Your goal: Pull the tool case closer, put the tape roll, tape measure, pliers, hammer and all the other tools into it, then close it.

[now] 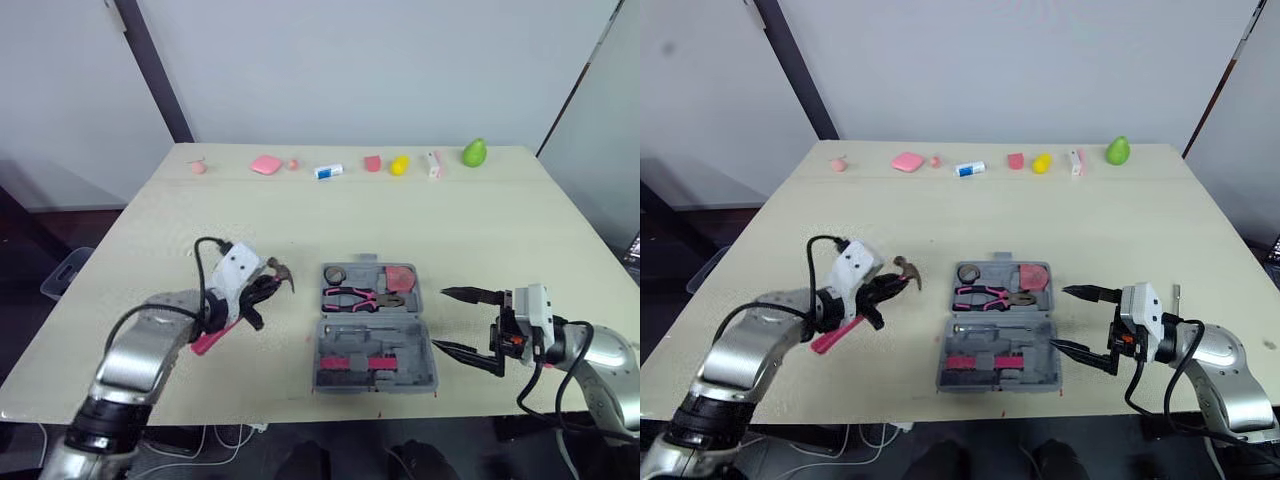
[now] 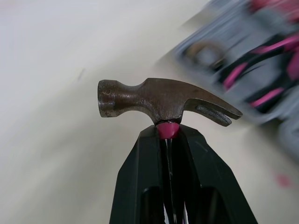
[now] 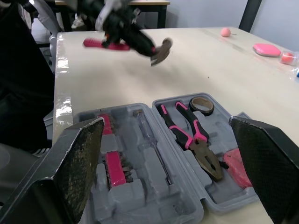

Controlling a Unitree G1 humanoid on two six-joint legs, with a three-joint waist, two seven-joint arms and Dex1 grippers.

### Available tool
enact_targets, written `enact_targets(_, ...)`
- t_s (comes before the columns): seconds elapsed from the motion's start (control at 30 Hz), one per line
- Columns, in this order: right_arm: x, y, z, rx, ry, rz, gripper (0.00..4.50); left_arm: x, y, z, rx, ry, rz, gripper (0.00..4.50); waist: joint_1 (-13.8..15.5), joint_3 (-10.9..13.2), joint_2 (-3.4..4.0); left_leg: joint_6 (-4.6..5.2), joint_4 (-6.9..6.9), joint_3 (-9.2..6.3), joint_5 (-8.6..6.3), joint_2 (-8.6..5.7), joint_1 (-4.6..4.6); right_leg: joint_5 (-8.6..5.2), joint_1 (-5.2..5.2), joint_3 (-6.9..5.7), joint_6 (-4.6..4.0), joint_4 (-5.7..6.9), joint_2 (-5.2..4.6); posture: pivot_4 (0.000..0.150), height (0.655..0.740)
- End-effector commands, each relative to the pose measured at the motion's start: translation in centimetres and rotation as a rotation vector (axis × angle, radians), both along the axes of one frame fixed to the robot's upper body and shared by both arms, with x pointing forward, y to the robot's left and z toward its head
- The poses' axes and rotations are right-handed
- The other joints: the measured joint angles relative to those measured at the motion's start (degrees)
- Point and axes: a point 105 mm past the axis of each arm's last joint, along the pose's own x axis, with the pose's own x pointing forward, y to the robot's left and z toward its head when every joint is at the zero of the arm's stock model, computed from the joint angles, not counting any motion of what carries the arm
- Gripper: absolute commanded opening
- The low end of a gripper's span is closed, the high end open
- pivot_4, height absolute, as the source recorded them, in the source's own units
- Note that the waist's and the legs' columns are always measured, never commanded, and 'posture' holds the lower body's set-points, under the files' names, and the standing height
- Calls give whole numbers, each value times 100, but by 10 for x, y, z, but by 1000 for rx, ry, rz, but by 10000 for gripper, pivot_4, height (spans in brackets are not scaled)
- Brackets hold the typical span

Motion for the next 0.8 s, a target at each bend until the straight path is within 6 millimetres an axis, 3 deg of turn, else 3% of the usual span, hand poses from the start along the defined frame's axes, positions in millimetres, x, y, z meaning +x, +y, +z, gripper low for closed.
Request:
enact_targets(0.03,-4,-7,12,14,-51,-18,45000,-5,-28,18,21,-32,-184,183,2,0,0,0,0,1,0,-1,-3,0,-1,-1,1,-1,1,1500,7400)
enact_targets(0.23,-11,-10,12,20,-46,-36,45000,-22,-73,18,90,22,-496,183,-12,3,0,1,-2,-2,0,2,-2,-1,-5,-2,0,4,11,1500,7400)
enact_targets(0.37,-13,-17,11,9,-44,-63,45000,-21,-93,13,134,58,-620,183,3,3,0,1,-1,3,0,0,-3,-1,-4,3,1,3,11,1500,7400)
enact_targets(0.57,-16,-24,8,-9,-35,-87,45000,-18,-129,7,136,138,-737,183,19,3,0,1,1,2,0,0,-4,-1,-5,3,2,3,16,1500,7400)
enact_targets(0.8,-18,-25,7,-4,-38,-116,45000,-19,-153,-22,257,178,-792,183,-21,3,0,2,1,0,0,0,-3,-1,-5,6,2,4,20,1500,7400)
